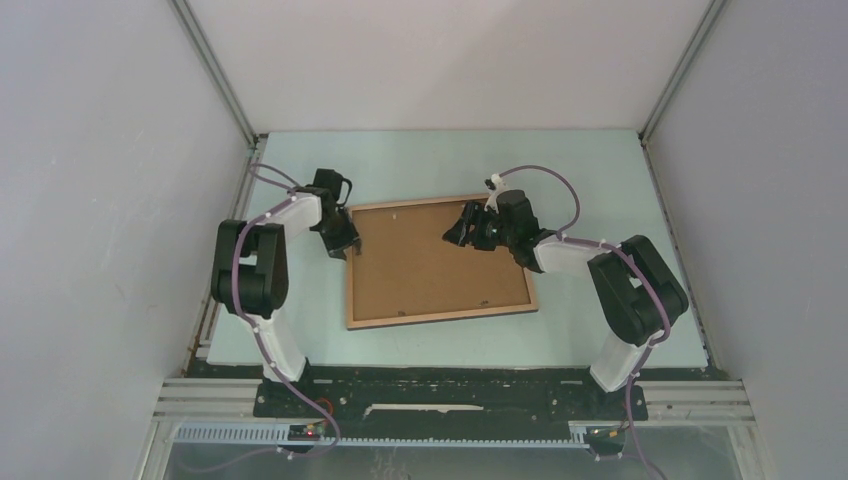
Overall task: Put the photo into the frame
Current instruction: Install the photo frame at the center of the board.
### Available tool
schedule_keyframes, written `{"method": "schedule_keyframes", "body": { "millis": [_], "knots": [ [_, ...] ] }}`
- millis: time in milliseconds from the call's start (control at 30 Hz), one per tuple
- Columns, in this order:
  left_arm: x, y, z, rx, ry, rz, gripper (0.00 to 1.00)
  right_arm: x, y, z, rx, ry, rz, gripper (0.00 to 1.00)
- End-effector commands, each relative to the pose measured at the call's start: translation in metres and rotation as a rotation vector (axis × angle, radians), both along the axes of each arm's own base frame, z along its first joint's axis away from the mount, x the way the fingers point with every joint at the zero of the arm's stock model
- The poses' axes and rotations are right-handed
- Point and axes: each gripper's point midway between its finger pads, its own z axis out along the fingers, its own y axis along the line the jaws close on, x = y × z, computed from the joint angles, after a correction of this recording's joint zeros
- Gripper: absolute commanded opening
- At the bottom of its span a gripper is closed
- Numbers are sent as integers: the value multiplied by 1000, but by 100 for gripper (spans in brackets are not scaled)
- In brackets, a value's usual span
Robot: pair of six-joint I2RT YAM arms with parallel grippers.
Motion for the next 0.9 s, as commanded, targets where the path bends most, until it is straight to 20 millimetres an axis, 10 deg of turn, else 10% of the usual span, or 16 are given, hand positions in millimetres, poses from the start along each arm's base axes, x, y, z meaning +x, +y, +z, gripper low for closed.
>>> {"method": "schedule_keyframes", "body": {
  "millis": [0, 400, 867],
  "knots": [
    [10, 16, 15, 25, -91, 41, 12, 7, 0, 15, 24, -42, -8, 72],
    [16, 15, 21, 23, -111, 6, 2, 6, -26, 26, -77, -83, -79, 73],
    [19, 18, 57, 42, -204, -35, 37, 2, -38, 31, -14, -114, -103, 73]
  ]
}}
